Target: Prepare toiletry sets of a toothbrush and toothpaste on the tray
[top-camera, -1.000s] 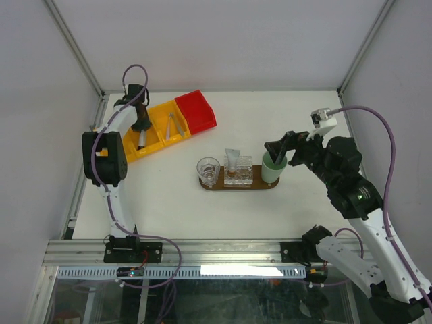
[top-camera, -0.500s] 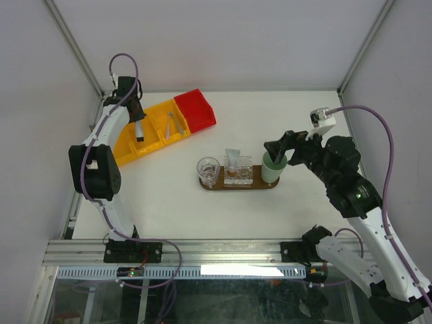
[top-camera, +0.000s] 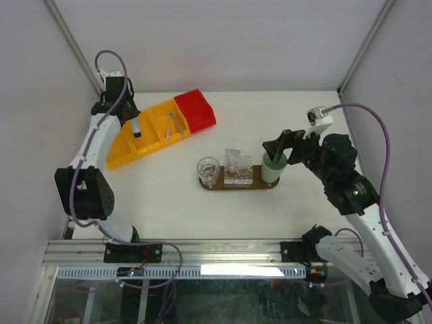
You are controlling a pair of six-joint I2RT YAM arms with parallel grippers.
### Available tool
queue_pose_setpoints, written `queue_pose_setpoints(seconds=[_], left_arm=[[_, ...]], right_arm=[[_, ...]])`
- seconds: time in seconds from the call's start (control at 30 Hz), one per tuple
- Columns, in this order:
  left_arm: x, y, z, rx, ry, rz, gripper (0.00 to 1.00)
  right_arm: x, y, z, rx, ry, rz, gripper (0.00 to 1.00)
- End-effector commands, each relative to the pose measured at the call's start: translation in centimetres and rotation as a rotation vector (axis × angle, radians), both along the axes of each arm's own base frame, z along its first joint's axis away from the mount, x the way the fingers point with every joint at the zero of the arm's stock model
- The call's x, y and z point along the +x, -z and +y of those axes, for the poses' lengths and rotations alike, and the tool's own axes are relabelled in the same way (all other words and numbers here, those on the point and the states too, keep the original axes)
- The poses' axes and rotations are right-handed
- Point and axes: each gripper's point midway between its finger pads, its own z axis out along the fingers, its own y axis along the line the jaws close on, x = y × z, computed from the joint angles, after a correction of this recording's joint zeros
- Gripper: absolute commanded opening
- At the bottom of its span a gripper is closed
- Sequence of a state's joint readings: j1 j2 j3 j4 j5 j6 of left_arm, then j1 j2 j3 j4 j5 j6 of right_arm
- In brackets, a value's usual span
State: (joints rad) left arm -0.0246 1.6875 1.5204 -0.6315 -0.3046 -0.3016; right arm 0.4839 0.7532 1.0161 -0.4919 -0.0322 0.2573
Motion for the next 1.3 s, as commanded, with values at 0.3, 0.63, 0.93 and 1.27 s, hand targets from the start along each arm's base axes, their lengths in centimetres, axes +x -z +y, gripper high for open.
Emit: queue_pose_setpoints(seconds=[0.3, 0.63, 0.93, 1.27], left_arm=[[-7.1, -16.3, -12.2, -0.359, 0.563, -0.481, 0.0], [-17.6, -16.4, -18.6, -0.63, 0.954, -0.489, 0.0], [-23.8, -16.0, -24.2, -0.811, 1.15, -0.457, 0.0], [-27.1, -13.2, -29.6, -0.798, 1.36, -0.365, 0.0]], right_arm=[[-1.3, -2.6, 1.6, 0.071, -0.097, -0.01, 1.0], [-2.6, -3.6, 6.7, 0.247, -0.338, 0.088, 0.96], [-3.8, -4.5, 10.2, 0.37, -0.536, 0.175, 0.93], [-6.2, -4.3, 12.4, 0.32, -0.818, 0.247, 0.85]])
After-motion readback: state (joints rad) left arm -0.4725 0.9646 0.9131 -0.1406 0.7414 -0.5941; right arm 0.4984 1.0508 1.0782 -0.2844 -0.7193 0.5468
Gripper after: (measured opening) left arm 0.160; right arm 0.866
